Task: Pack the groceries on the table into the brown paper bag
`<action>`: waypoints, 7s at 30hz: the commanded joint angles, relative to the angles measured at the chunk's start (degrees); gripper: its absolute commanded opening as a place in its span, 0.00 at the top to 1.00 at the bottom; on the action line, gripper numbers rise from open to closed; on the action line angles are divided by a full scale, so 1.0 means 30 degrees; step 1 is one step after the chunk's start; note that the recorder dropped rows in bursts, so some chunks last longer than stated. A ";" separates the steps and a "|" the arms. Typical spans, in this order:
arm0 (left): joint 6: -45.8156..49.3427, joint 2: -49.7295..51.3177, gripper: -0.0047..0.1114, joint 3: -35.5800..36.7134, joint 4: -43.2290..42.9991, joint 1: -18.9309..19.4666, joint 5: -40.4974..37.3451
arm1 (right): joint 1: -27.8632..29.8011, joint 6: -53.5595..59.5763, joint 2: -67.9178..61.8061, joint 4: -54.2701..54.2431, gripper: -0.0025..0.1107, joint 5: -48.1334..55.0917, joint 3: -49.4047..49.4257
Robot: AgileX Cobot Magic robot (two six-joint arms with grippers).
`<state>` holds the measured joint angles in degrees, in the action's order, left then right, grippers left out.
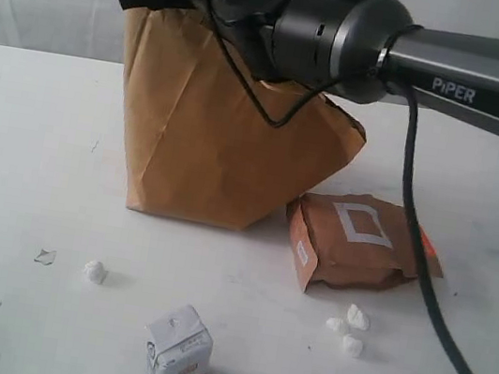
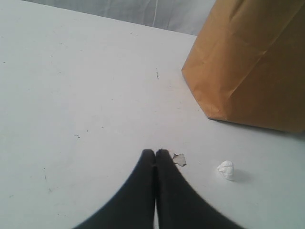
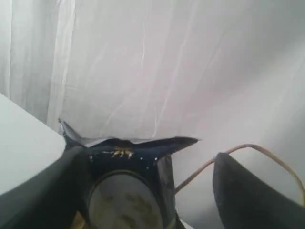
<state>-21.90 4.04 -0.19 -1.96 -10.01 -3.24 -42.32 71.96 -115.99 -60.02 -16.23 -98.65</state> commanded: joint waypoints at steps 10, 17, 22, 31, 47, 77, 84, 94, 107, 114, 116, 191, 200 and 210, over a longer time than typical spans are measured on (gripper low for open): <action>-0.0069 -0.0027 0.96 0.0064 0.0080 0.0057 0.0034 | 0.0037 -0.0022 0.1168 -0.1040 0.58 0.0696 0.0015; -0.0069 -0.0027 0.96 0.0064 0.0080 0.0057 0.0034 | 0.0037 0.1527 0.1648 -0.2927 0.72 0.0588 0.0015; -0.0069 -0.0027 0.96 0.0064 0.0080 0.0057 0.0034 | 0.0037 1.0039 0.2406 -1.1829 0.95 -0.4381 0.0023; -0.0069 -0.0027 0.96 0.0064 0.0080 0.0057 0.0034 | -0.0186 1.6366 0.4169 -1.3308 0.98 -1.0725 0.1046; -0.0069 -0.0027 0.96 0.0064 0.0080 0.0057 0.0034 | 0.7382 1.1524 1.2317 -1.3308 0.98 -0.7739 1.2426; -0.0069 -0.0027 0.96 0.0064 0.0080 0.0057 0.0034 | 1.6896 -0.0080 1.0808 0.1790 0.33 2.1417 2.0880; -0.0069 -0.0027 0.96 0.0064 0.0080 0.0057 0.0034 | 1.6896 -0.0003 1.0884 0.1495 0.26 2.1325 2.0001; -0.0069 -0.0027 0.96 0.0064 0.0080 0.0057 0.0034 | 1.5337 -0.0240 1.0884 0.1453 0.26 1.9074 1.6647; -0.0069 -0.0027 0.96 0.0064 0.0080 0.0057 0.0034 | 1.5696 -1.7749 0.6311 0.9083 0.35 2.0533 1.6113; -0.0069 -0.0027 0.96 0.0064 0.0080 0.0057 0.0034 | 1.5821 -1.7460 0.5680 0.8948 0.35 2.1243 1.5305; -0.0069 -0.0027 0.96 0.0064 0.0080 0.0057 0.0034 | 1.5821 -1.6875 0.5680 0.8948 0.35 2.1153 1.5066; -0.0069 -0.0027 0.96 0.0064 0.0080 0.0057 0.0034 | 1.7556 -0.4149 0.6007 0.0541 0.98 2.2820 1.2889; -0.0069 -0.0027 0.96 0.0064 0.0080 0.0057 0.0034 | 1.7556 -0.5084 0.5711 0.3001 0.80 2.2661 1.2920; -0.0069 -0.0027 0.96 0.0064 0.0080 0.0057 0.0034 | 1.7556 -0.4388 0.5711 0.3247 0.25 2.1758 1.2920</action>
<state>-21.90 4.04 -0.19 -1.96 -10.01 -3.24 10.29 58.09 -98.39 -51.84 51.13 -60.02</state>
